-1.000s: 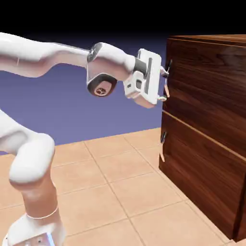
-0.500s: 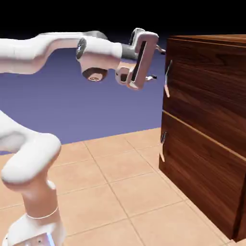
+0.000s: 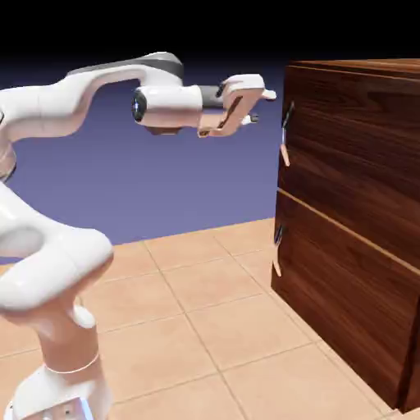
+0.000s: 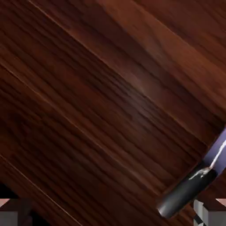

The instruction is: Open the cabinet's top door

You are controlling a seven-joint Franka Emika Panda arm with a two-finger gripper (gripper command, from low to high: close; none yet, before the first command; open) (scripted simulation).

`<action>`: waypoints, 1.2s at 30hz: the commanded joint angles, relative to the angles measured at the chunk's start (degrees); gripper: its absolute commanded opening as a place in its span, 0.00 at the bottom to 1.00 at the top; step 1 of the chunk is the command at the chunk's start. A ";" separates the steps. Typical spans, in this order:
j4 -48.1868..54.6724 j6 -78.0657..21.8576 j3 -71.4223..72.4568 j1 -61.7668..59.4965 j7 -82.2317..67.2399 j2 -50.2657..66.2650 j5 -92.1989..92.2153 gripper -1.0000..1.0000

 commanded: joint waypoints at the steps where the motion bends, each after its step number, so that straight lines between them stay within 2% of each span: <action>1: 0.56 -0.08 1.16 -1.03 1.43 -0.54 2.50 0.50; 11: 6.13 -0.84 12.77 -11.27 15.68 -5.92 27.42 0.50; 13: 6.28 -0.86 13.07 -11.53 16.05 -6.06 28.07 0.50; 18: 14.03 -2.05 17.22 -21.21 16.62 -4.90 28.68 0.50; 19: 14.03 -2.05 17.22 -21.21 16.62 -4.90 28.68 0.00; 36: -19.20 -25.23 -5.46 10.22 13.30 -8.11 17.62 0.00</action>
